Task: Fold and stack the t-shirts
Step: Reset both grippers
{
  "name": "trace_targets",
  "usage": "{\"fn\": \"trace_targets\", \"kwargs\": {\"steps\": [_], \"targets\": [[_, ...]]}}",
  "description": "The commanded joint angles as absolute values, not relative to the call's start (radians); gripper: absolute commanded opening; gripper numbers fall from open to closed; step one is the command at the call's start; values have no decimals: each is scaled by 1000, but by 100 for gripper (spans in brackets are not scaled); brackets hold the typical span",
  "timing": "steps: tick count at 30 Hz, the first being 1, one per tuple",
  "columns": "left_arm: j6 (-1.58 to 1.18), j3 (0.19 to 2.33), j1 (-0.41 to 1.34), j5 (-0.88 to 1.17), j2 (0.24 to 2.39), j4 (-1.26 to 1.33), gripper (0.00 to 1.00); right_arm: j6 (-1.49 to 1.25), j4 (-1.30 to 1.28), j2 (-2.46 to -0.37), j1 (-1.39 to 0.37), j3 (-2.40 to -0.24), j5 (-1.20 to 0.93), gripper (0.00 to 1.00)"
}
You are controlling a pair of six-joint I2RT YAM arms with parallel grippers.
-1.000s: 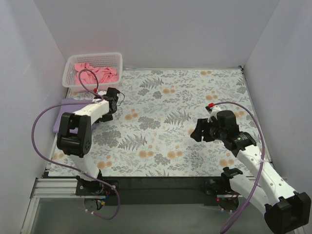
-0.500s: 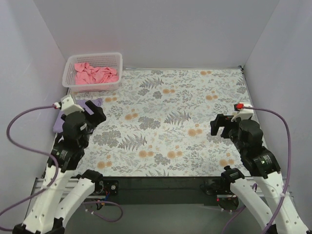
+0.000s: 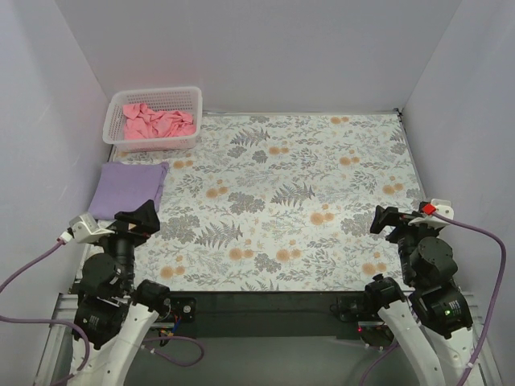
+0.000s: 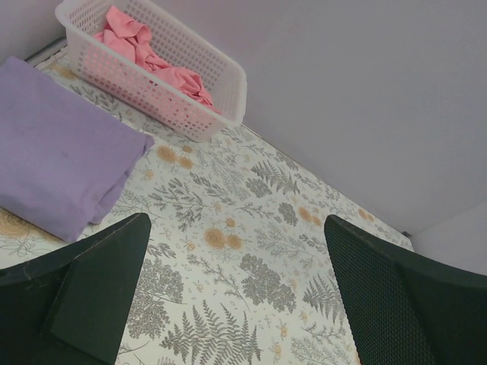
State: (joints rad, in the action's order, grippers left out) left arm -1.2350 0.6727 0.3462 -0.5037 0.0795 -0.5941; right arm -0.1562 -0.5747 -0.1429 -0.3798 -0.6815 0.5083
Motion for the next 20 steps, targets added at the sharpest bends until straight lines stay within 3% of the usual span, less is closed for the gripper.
{"fn": "trace_targets", "kwargs": {"steps": [1, 10, 20], "targets": [[-1235, 614, 344, -503, 55, -538, 98, -152, -526, -114, -380, -646, 604, 99], [-1213, 490, 344, -564, -46, -465, 98, -153, -495, -91, -379, -595, 589, 99], [-1216, 492, 344, -551, -26, -466, 98, -158, -494, -69, -380, -589, 588, 98]]}}
